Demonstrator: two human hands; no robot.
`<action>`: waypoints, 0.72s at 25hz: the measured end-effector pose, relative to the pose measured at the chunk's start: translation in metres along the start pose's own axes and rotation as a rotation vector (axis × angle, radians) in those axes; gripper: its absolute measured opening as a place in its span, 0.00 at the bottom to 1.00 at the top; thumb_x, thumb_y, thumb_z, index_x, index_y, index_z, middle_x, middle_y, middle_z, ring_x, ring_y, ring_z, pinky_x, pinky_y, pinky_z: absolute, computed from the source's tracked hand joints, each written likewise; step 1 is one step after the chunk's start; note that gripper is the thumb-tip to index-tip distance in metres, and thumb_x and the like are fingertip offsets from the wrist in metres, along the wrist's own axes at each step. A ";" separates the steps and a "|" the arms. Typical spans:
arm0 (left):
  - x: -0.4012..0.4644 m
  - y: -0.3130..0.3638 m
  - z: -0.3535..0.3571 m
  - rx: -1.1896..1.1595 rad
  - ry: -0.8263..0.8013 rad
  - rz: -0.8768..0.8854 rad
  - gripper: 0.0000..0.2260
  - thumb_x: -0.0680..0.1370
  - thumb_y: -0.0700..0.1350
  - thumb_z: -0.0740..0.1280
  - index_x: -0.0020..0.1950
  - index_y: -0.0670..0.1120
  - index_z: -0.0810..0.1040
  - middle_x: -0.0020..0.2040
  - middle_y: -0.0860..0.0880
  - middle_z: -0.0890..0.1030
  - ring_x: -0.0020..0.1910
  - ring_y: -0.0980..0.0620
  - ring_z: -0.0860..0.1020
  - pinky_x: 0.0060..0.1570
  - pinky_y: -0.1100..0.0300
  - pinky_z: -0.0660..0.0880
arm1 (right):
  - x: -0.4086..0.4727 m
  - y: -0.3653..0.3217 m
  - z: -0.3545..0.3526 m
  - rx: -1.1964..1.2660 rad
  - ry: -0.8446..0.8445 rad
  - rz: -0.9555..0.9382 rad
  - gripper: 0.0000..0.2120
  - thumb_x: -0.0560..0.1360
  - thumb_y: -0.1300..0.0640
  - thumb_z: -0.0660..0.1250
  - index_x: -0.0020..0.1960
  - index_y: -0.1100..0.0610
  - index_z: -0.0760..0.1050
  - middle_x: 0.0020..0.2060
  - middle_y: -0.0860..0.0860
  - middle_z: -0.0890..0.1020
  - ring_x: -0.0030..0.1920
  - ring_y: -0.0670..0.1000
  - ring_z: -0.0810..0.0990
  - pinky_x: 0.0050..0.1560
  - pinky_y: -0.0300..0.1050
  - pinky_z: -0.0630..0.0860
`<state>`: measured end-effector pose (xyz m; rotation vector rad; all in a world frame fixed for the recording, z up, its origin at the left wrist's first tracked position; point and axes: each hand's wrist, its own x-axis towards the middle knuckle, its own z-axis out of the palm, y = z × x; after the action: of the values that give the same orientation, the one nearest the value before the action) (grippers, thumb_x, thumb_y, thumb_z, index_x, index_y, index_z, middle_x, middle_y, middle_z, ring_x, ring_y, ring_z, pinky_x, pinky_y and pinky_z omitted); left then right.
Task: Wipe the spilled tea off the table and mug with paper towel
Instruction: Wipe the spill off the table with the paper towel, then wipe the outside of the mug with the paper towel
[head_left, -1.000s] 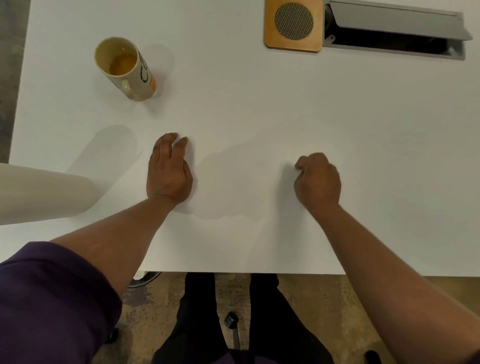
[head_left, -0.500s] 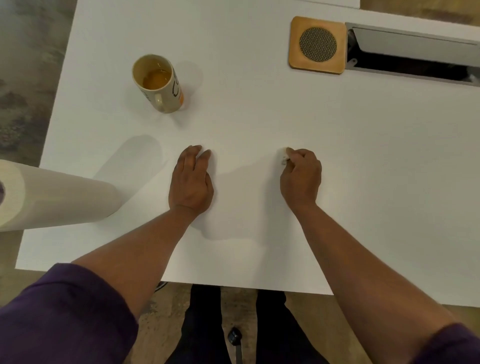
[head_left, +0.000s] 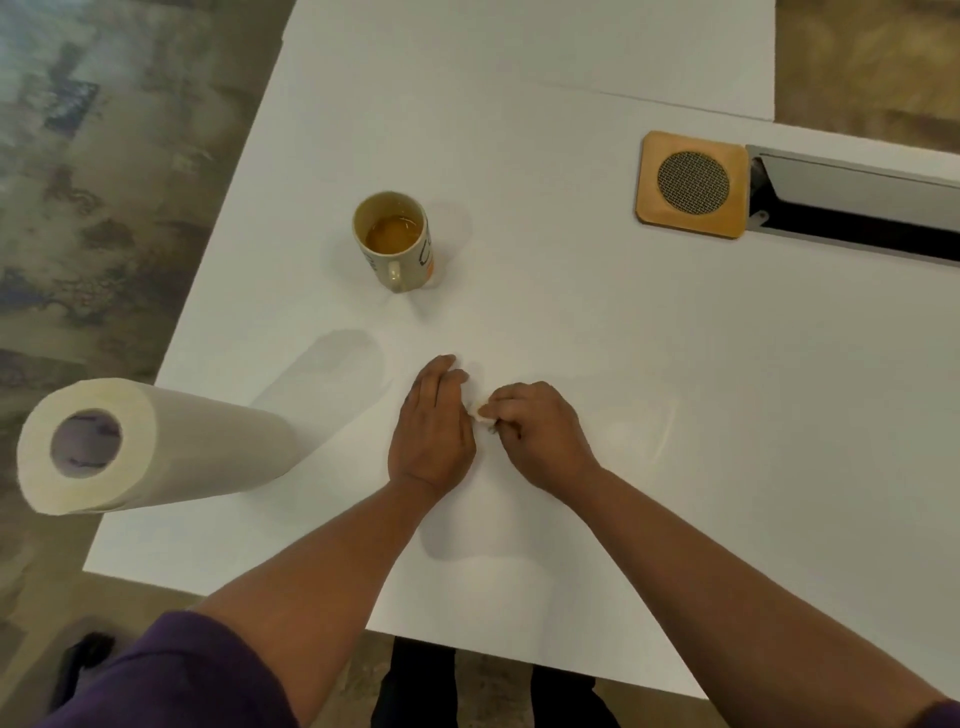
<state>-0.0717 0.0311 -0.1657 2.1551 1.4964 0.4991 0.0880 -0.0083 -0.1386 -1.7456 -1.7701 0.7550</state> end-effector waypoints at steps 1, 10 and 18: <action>0.001 0.001 -0.001 -0.055 0.008 -0.025 0.15 0.76 0.32 0.62 0.62 0.38 0.75 0.70 0.39 0.74 0.70 0.40 0.72 0.68 0.46 0.72 | -0.001 0.000 -0.001 0.036 -0.041 -0.008 0.14 0.73 0.68 0.67 0.50 0.54 0.86 0.46 0.48 0.87 0.47 0.49 0.80 0.48 0.44 0.76; 0.078 0.019 -0.048 -0.694 0.420 -0.528 0.20 0.80 0.52 0.68 0.68 0.50 0.67 0.65 0.55 0.66 0.51 0.60 0.78 0.45 0.73 0.75 | 0.035 0.013 -0.020 0.226 0.171 0.205 0.13 0.75 0.68 0.68 0.51 0.53 0.84 0.48 0.38 0.83 0.50 0.36 0.80 0.48 0.28 0.72; 0.113 0.015 -0.076 -0.780 0.249 -0.761 0.11 0.82 0.56 0.64 0.44 0.53 0.77 0.47 0.54 0.79 0.50 0.45 0.82 0.55 0.49 0.81 | 0.073 0.016 -0.027 0.389 0.245 0.375 0.10 0.77 0.63 0.71 0.51 0.48 0.85 0.48 0.42 0.85 0.47 0.42 0.83 0.47 0.33 0.77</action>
<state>-0.0623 0.1459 -0.0914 0.8771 1.7144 0.8848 0.1175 0.0656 -0.1321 -1.8211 -1.0636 0.9198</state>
